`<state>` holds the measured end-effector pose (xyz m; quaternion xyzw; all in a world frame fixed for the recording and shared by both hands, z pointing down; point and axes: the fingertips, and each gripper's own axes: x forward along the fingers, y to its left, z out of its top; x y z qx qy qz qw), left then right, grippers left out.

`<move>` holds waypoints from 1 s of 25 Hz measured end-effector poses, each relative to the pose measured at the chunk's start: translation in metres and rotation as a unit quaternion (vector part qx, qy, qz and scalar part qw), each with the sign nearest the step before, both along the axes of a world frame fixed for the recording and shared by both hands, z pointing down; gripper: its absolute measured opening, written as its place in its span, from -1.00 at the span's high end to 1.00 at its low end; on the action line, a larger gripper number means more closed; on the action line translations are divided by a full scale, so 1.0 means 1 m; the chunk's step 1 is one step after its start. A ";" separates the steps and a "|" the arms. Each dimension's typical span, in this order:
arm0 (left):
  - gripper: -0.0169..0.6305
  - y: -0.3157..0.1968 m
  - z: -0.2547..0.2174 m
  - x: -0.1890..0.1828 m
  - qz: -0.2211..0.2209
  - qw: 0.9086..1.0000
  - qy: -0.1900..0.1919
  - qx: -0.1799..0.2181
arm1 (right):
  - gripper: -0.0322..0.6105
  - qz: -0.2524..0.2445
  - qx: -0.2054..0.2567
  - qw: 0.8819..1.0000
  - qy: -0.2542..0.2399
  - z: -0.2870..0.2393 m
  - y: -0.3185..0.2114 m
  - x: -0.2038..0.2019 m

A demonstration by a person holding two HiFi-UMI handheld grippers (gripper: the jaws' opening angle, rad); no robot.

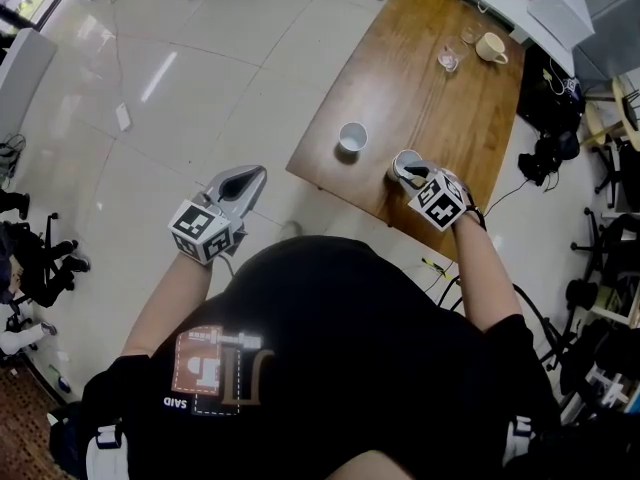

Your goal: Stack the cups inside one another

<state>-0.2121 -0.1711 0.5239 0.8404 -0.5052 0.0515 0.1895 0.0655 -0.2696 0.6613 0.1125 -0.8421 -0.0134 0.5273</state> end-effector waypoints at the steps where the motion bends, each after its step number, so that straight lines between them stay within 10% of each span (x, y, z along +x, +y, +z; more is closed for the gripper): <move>1: 0.94 0.000 0.000 -0.001 0.000 1.000 0.000 0.000 | 0.59 0.004 0.000 1.000 -0.007 -0.003 0.000 -0.001; 10: 0.94 -0.021 -0.012 0.030 0.040 0.999 0.011 0.024 | 0.58 0.124 0.054 0.981 -0.142 -0.079 -0.009 0.037; 13: 0.94 -0.032 -0.015 0.049 0.061 0.998 0.016 0.031 | 0.63 0.232 0.034 0.945 -0.229 -0.090 -0.011 0.078; 19: 0.94 -0.050 -0.020 0.087 0.099 0.994 0.022 0.035 | 0.72 0.422 -0.014 0.832 -0.359 -0.075 0.010 0.165; 25: 0.94 -0.062 -0.020 0.115 0.113 0.992 0.038 0.029 | 0.85 0.484 -0.025 0.800 -0.354 -0.047 0.040 0.221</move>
